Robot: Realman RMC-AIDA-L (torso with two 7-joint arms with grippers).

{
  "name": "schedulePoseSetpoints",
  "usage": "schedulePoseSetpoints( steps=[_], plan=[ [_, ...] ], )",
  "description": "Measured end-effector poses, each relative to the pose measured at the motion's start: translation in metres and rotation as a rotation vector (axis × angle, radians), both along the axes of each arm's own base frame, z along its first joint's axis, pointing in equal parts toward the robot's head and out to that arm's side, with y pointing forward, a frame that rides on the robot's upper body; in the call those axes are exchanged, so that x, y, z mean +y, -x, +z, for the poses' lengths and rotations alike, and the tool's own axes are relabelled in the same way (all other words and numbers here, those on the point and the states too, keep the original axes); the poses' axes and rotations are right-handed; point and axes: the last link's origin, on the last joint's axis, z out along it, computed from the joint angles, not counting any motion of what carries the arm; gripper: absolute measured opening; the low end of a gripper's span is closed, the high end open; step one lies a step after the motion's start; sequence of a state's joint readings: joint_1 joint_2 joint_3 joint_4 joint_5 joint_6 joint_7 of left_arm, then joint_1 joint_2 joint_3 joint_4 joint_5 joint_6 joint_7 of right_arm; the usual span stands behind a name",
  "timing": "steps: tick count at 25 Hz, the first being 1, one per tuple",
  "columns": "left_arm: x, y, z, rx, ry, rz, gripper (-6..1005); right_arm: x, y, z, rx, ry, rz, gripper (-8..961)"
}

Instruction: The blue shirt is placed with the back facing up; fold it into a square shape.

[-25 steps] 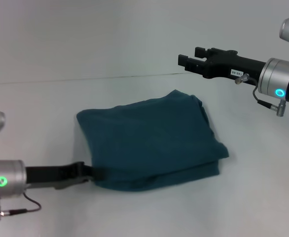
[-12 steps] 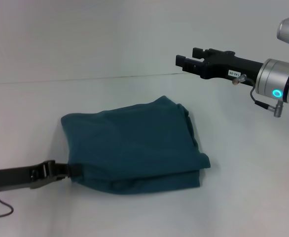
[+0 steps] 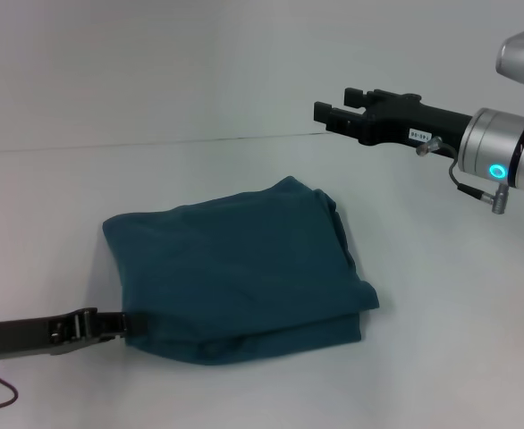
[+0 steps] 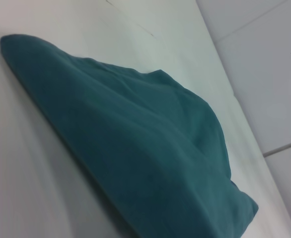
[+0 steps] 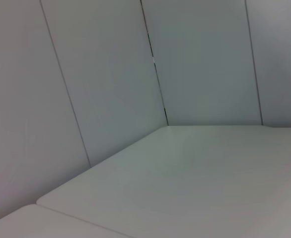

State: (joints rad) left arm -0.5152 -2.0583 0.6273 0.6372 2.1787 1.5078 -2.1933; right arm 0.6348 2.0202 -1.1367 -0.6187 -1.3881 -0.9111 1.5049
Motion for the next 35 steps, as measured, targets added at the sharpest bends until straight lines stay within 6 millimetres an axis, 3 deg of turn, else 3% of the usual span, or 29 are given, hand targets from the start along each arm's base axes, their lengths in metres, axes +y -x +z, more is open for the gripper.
schedulePoseSetpoints(
  steps=[7,12,15,21,26,33,35],
  plan=[
    [0.002,0.013,0.02,0.066,-0.075,0.016,119,-0.001,-0.002,0.0,0.002,0.001,-0.005,684],
    [0.008,0.021,0.045,0.139,-0.178,0.022,356,-0.002,-0.003,0.0,0.007,0.0,-0.01,683],
    [0.008,0.019,0.051,0.116,-0.212,0.02,597,-0.002,-0.005,0.002,0.01,-0.004,-0.015,683],
    [0.004,-0.015,0.046,-0.078,-0.29,-0.159,794,-0.007,-0.008,0.002,0.009,0.012,0.004,683],
    [-0.009,-0.034,0.038,-0.19,-0.431,-0.357,969,-0.028,-0.011,-0.001,-0.004,0.06,0.116,684],
    [-0.022,-0.026,0.033,-0.161,-0.505,-0.43,961,-0.052,-0.014,-0.013,-0.03,0.165,0.219,693],
    [-0.027,-0.02,0.034,-0.133,-0.525,-0.451,959,-0.057,-0.013,-0.017,-0.041,0.2,0.239,757]
  ],
)
